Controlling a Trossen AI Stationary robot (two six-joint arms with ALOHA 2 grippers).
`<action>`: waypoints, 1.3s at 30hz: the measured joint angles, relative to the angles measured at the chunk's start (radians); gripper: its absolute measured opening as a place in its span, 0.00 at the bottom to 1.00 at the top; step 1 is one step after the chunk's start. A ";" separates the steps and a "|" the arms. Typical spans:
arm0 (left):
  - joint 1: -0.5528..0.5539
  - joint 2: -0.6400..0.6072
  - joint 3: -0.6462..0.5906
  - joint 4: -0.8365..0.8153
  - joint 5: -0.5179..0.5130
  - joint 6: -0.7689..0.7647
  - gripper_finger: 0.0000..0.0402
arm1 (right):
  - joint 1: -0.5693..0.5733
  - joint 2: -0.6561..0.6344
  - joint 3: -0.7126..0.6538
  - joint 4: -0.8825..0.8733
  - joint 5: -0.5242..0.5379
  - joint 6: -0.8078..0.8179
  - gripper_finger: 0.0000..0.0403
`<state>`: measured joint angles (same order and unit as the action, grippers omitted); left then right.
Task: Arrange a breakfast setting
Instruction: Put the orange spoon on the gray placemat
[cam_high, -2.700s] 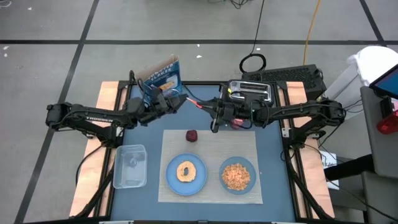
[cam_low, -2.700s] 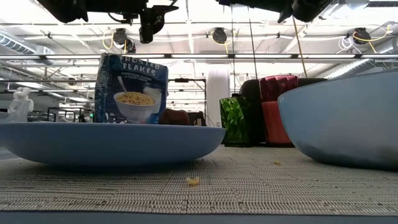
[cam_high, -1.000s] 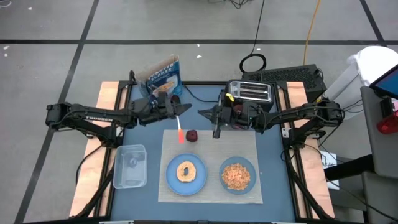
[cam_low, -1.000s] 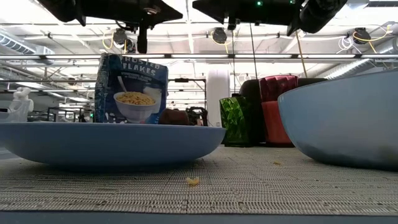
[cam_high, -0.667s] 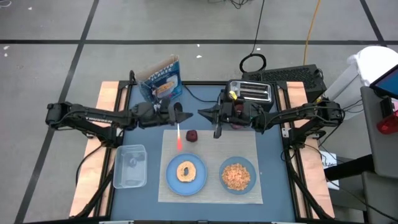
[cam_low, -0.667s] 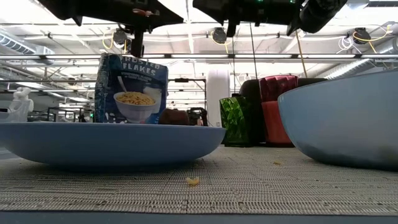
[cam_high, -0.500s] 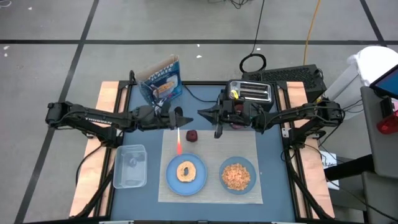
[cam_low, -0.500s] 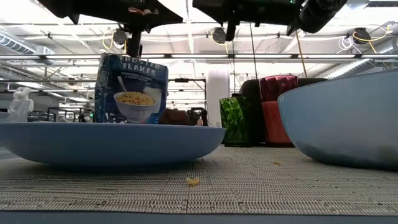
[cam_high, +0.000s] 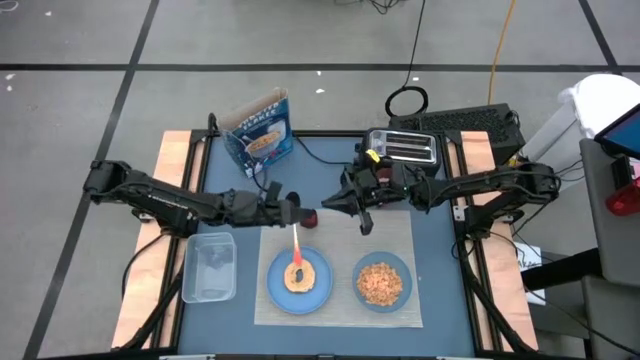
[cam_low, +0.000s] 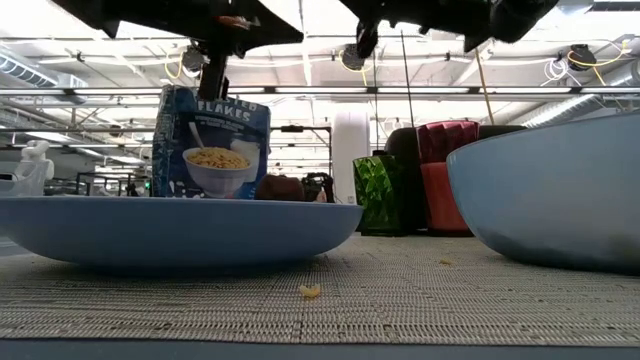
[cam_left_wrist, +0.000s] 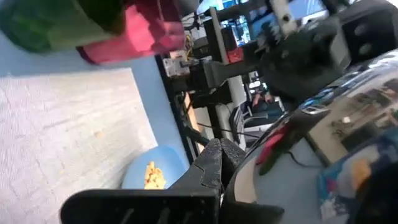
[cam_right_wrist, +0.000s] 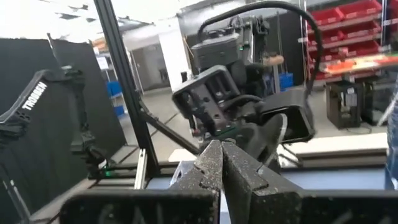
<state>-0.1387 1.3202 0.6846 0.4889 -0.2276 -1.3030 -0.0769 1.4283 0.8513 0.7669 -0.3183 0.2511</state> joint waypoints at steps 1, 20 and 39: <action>-0.010 0.015 0.000 0.011 -0.010 -0.006 0.01 | 0.000 -0.021 0.000 -0.039 0.000 -0.001 0.00; -0.141 0.435 0.220 0.236 -0.071 0.048 0.01 | 0.000 -0.327 0.000 -0.549 0.003 -0.046 0.00; -0.165 0.528 0.301 0.185 -0.069 0.120 0.01 | 0.013 -0.311 0.000 -0.732 -0.157 0.079 0.26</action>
<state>-0.3035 1.8482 0.9855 0.6737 -0.2962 -1.1828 -0.0635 1.1170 0.8513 0.0351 -0.4754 0.3304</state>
